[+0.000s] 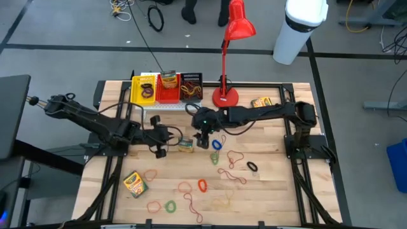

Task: Pick & Place Office Desk Supplies
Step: Put the crayon box into the red bin on the shelf

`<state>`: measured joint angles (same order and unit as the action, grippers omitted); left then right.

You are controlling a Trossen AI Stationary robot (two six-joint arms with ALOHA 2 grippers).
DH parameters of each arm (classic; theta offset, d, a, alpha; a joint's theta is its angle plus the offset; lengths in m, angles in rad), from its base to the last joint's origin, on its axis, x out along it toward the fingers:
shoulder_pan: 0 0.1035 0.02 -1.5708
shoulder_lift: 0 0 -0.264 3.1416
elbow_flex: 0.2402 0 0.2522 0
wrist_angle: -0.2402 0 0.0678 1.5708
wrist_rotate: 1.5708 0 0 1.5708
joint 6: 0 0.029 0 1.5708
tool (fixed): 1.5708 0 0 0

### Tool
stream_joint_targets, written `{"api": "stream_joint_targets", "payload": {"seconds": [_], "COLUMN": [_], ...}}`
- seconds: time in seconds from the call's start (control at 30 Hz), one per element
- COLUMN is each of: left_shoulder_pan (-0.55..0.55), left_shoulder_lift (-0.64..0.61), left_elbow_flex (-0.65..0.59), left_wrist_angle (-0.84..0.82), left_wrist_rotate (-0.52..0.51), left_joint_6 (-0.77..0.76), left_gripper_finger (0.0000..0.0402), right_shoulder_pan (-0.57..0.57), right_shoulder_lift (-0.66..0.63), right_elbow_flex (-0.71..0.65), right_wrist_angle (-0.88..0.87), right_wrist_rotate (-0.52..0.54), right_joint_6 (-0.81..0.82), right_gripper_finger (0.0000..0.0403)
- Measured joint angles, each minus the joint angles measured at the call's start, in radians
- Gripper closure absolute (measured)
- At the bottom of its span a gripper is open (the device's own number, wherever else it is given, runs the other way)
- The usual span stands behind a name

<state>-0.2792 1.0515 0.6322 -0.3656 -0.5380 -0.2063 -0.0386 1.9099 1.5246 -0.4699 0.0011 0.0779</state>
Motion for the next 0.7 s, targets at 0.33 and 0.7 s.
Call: {"api": "stream_joint_targets", "payload": {"seconds": [0.33, 0.7], "left_shoulder_pan": [0.088, 0.152], "left_shoulder_lift": [0.036, 0.329], "left_elbow_flex": [0.094, 0.334], "left_wrist_angle": [0.004, -0.163], "left_wrist_rotate": [0.187, 0.275], "left_joint_6": [0.092, 0.218], "left_gripper_finger": [0.0214, 0.0084], "right_shoulder_pan": [0.132, 0.234], "right_shoulder_lift": [-0.181, -0.340], "right_elbow_flex": [-0.286, -0.651], "right_wrist_angle": [-0.025, 0.344], "right_wrist_rotate": [0.222, 0.228], "right_joint_6": [-0.016, 0.030], "right_gripper_finger": [0.0363, 0.0364]}}
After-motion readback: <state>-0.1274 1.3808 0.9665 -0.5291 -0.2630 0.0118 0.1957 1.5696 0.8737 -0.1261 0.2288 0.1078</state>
